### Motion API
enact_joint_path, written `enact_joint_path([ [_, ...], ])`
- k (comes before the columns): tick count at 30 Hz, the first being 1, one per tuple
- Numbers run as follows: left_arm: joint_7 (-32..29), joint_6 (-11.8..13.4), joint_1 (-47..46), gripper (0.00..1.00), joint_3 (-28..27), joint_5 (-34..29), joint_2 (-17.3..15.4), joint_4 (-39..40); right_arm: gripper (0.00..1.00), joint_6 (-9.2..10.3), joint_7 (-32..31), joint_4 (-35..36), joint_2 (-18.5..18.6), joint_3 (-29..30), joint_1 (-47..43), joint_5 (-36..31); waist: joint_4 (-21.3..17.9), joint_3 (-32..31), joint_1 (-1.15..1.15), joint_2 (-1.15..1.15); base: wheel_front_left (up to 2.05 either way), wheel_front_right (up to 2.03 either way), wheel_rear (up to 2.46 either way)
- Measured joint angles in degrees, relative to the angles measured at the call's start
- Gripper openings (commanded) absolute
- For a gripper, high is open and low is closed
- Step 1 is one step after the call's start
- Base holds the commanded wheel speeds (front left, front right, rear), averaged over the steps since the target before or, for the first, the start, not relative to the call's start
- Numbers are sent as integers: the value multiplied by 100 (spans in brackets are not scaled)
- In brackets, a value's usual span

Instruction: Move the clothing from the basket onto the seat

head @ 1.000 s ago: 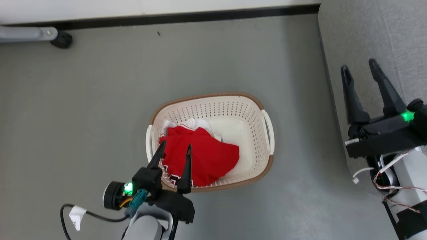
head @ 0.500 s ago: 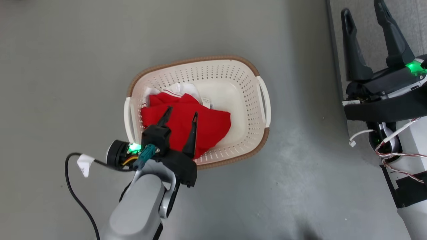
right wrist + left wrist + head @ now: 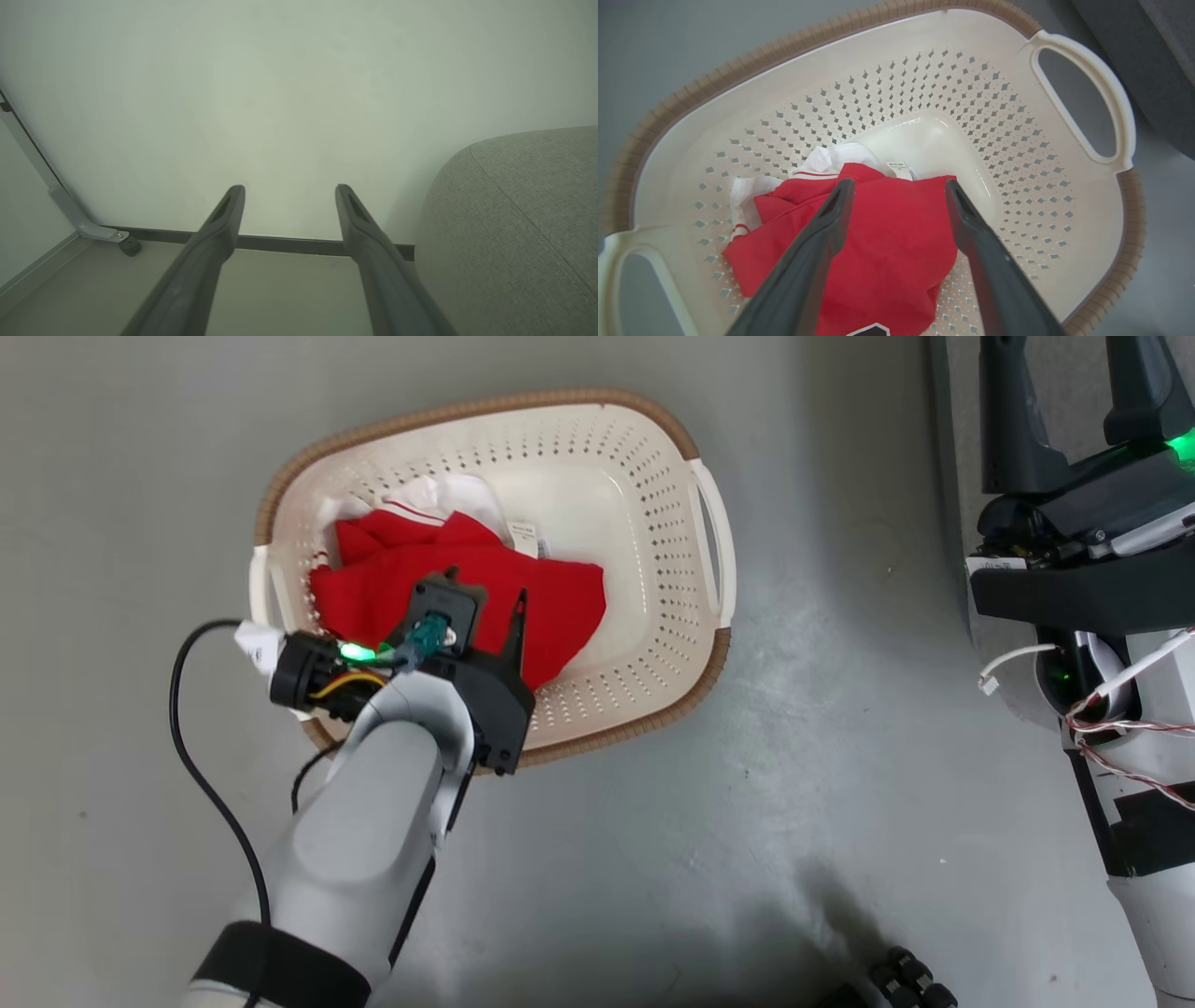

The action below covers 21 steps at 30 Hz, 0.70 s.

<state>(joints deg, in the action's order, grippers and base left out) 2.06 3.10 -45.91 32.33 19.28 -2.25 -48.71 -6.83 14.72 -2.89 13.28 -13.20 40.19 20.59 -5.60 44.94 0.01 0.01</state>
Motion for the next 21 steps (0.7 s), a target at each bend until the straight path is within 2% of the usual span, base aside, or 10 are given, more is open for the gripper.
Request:
enact_joint_path([
  [16,-933,153,-1000,100,274,-535,-21,-1066,100,-25,1,442,-122,-166,419,34,-357,864,0,0,0,0,0],
  [21,-1056,197,-1179,100,327,-670,-167,-1249,100,-26,1,550,-133,-202,472,31,-405,1074,0,-1,0,0,0],
])
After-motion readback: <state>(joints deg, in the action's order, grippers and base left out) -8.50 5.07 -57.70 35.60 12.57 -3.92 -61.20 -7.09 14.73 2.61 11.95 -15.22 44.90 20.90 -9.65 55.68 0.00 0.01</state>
